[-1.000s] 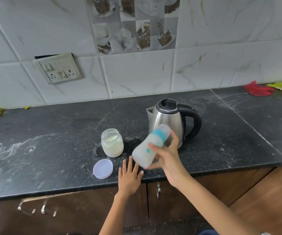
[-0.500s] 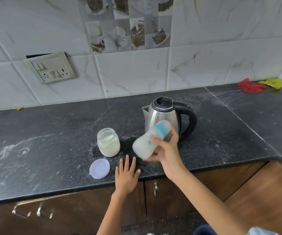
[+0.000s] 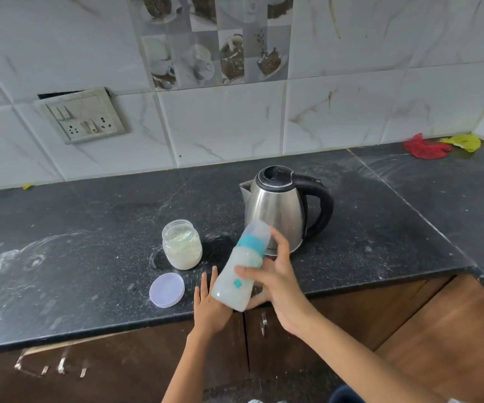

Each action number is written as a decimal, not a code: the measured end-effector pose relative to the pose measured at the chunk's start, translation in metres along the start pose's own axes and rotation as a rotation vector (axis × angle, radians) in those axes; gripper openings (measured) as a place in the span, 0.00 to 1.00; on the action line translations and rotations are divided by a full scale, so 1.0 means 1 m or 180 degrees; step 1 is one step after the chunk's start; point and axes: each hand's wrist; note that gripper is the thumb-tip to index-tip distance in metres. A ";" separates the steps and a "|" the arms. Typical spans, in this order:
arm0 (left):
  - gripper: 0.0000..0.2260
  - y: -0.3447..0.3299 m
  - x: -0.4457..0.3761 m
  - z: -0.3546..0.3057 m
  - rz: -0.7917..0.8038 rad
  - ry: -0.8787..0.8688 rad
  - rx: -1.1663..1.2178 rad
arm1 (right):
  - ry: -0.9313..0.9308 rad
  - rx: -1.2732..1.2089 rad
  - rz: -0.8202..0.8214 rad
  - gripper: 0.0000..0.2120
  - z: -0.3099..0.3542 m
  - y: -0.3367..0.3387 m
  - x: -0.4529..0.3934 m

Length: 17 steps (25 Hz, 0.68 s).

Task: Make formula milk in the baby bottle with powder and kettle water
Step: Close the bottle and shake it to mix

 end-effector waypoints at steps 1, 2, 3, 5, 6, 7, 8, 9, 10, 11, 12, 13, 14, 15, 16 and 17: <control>0.27 0.001 0.000 0.000 -0.0026 0.0006 -0.0068 | 0.0011 0.0014 0.0056 0.40 0.001 0.001 -0.002; 0.27 0.003 -0.001 0.000 -0.0051 -0.0035 -0.0168 | 0.0135 -0.0185 -0.0196 0.38 0.003 0.007 -0.013; 0.26 0.004 -0.003 -0.001 -0.0050 -0.0074 -0.0273 | 0.0239 -0.0487 -0.0575 0.36 0.010 0.010 -0.023; 0.26 0.005 -0.001 -0.006 0.0026 -0.0083 -0.0270 | 0.0255 -0.0632 -0.0855 0.35 0.013 0.009 -0.030; 0.27 0.006 0.002 -0.007 0.0063 -0.0008 -0.0125 | 0.0178 -0.0372 -0.0682 0.37 0.007 0.005 -0.025; 0.28 0.007 0.006 -0.008 0.0092 0.0138 0.0119 | 0.0062 -0.0060 -0.0339 0.38 -0.003 0.001 -0.018; 0.30 0.007 0.008 -0.008 0.0095 0.0278 0.0392 | -0.0031 0.0131 -0.0009 0.40 -0.008 -0.003 -0.008; 0.31 0.008 0.008 -0.007 0.0063 0.0326 0.0500 | -0.0035 0.0167 0.0101 0.41 -0.009 -0.004 -0.005; 0.30 0.008 0.004 -0.006 -0.0016 0.0190 0.0254 | 0.0073 0.0003 -0.0062 0.41 -0.008 0.002 -0.012; 0.28 0.007 0.002 -0.005 -0.0039 0.0018 -0.0020 | 0.0166 -0.0293 -0.0425 0.39 -0.003 0.007 -0.021; 0.26 0.005 -0.001 -0.004 -0.0017 -0.0103 -0.0171 | 0.0183 -0.0543 -0.0696 0.37 0.005 0.009 -0.026; 0.26 0.005 -0.002 -0.005 0.0034 -0.0107 -0.0216 | 0.0156 -0.0556 -0.0760 0.37 0.008 0.009 -0.027; 0.27 0.005 -0.001 -0.004 0.0060 -0.0102 -0.0200 | 0.0085 -0.0328 -0.0631 0.38 0.006 0.007 -0.023; 0.29 0.005 0.001 -0.004 0.0047 -0.0069 -0.0015 | -0.0023 -0.0029 -0.0372 0.40 0.001 0.004 -0.016; 0.33 0.005 0.002 -0.002 -0.0003 -0.0029 0.0254 | -0.0173 0.0248 -0.0098 0.41 -0.004 0.001 -0.007; 0.36 0.005 0.004 0.000 -0.0022 -0.0008 0.0415 | -0.0305 0.0432 0.0050 0.40 -0.007 -0.001 0.000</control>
Point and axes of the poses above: each hand's wrist, its own x-axis away from the middle knuckle, its own y-axis out of the back of the hand, z = x × y, and after that the axes turned 2 degrees about y, right-handed
